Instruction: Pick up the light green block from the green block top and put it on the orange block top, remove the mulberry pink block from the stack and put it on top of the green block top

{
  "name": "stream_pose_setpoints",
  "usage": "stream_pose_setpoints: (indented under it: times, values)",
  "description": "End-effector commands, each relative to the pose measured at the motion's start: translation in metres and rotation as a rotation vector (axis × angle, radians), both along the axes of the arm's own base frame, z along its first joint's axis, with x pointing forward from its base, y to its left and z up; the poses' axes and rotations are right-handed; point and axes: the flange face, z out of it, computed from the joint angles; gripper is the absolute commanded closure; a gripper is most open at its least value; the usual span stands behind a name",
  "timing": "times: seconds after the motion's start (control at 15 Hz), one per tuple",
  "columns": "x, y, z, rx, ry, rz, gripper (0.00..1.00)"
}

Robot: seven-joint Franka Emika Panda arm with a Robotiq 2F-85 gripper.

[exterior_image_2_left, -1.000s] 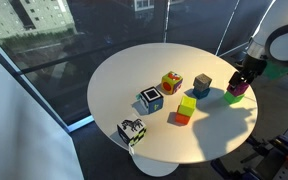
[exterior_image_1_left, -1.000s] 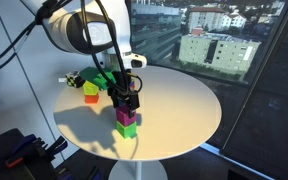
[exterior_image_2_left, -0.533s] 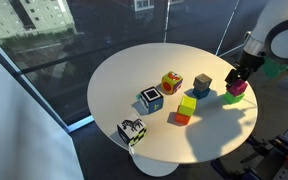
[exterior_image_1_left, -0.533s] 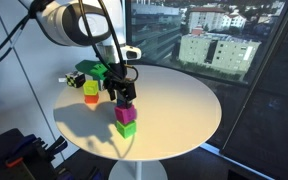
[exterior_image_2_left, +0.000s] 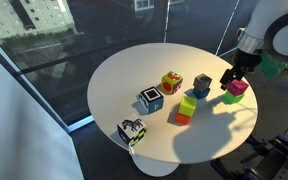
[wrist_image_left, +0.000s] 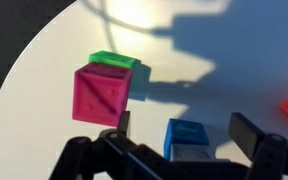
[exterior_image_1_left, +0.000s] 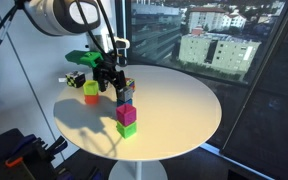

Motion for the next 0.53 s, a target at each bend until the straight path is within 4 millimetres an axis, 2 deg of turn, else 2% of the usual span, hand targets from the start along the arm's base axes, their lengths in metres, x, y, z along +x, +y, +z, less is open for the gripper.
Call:
stream_pose_setpoints:
  times: [0.0,0.27,0.47]
  values:
    - [-0.001,0.021,0.010,0.054,0.050,0.045,0.00]
    - [-0.004,0.043,0.020,0.123,0.124,0.093,0.00]
    - [-0.006,0.056,0.040,0.132,0.150,0.111,0.00]
